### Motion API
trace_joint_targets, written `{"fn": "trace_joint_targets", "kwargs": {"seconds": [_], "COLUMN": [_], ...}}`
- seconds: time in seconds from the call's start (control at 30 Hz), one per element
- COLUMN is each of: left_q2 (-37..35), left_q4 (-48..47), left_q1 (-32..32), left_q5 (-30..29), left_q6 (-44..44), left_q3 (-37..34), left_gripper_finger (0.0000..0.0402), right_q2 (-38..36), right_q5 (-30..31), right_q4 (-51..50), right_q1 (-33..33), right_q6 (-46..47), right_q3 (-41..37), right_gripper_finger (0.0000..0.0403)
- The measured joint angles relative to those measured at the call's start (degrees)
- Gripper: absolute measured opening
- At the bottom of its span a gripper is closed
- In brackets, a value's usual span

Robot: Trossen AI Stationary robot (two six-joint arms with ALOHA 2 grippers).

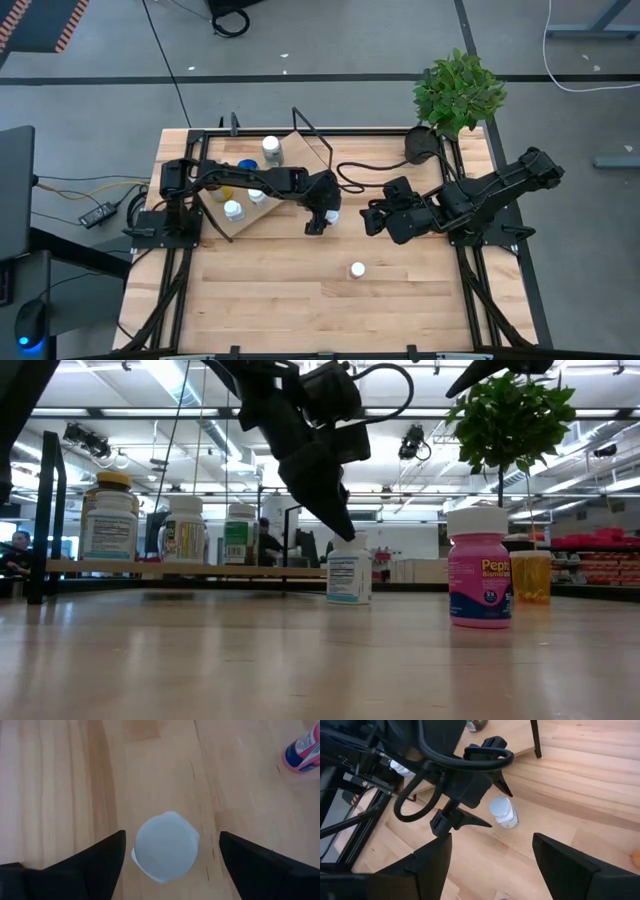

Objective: Pick and place medicine bottles onto shelf by color
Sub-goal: Put the light blue medicine bottle on the shelf

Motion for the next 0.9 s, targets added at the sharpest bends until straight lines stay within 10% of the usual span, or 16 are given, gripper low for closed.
{"fn": "trace_joint_targets", "kwargs": {"seconds": [0.57, 0.9], "left_q2": [0.0, -0.3], "left_q4": [-0.1, -2.2], "left_q1": [0.0, 0.0], "left_q5": [0.0, -0.9], "left_q6": [0.0, 0.1], "left_q3": [0.0, 0.1], "left_gripper_finger": [0.0195, 0.0204], "right_q2": [0.0, 0.0], "right_q5": [0.0, 0.0], "right_q4": [0.0, 0.0], "right_q1": [0.0, 0.0], "right_q6": [-0.6, -1.1], "right_q3": [0.0, 0.0], "right_gripper_finger": [0.0284, 0.0284]}}
